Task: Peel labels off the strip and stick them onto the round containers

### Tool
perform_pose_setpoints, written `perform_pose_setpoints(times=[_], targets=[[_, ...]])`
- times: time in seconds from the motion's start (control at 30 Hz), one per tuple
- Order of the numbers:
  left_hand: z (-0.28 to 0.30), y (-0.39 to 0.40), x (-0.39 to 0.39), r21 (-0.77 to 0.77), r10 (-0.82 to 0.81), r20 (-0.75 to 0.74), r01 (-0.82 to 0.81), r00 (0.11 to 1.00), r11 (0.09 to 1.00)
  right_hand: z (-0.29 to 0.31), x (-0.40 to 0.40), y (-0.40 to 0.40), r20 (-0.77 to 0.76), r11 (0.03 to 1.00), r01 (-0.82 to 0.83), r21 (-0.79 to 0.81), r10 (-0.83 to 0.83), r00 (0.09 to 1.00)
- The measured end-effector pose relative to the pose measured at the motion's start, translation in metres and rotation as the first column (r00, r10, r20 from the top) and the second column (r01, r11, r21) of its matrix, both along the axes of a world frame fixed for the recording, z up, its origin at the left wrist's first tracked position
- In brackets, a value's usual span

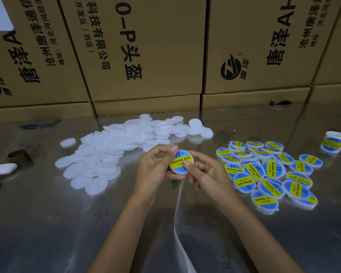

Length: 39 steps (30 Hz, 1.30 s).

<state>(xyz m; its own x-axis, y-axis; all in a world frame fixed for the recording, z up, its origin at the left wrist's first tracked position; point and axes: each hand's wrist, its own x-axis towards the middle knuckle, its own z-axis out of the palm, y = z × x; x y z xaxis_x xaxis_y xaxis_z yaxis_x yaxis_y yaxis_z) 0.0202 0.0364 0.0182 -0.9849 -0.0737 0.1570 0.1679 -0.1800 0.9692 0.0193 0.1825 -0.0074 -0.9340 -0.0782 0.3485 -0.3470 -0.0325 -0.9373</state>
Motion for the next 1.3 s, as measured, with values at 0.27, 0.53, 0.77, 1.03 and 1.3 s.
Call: perform_pose_setpoints(times=[0.27, 0.53, 0.77, 1.03, 1.3], targets=[[-0.004, -0.003, -0.001, -0.067, -0.204, 0.017, 0.204, 0.979, 0.977, -0.001, -0.003, 0.002, 0.130, 0.999, 0.022, -0.035, -0.017, 0.991], [-0.008, 0.000, -0.001, -0.110, -0.292, 0.008, 0.291, 0.956, 0.950, -0.001, -0.003, 0.004, 0.054, 0.994, 0.104, 0.015, -0.105, 0.993], [-0.011, 0.004, -0.003, -0.058, -0.147, 0.005, 0.147, 0.989, 0.987, -0.001, -0.006, 0.010, 0.098, 0.993, 0.022, 0.117, -0.033, 0.995], [-0.013, 0.000, -0.008, -0.021, -0.021, 0.028, 0.022, 0.999, 1.000, 0.004, -0.016, 0.030, 0.311, 0.913, 0.373, -0.167, -0.310, 0.898], [-0.016, -0.005, -0.012, -0.073, 0.057, 0.058, -0.052, 0.997, 0.996, -0.001, -0.020, 0.083, 0.070, 0.562, 0.642, 0.521, -0.778, 0.624]])
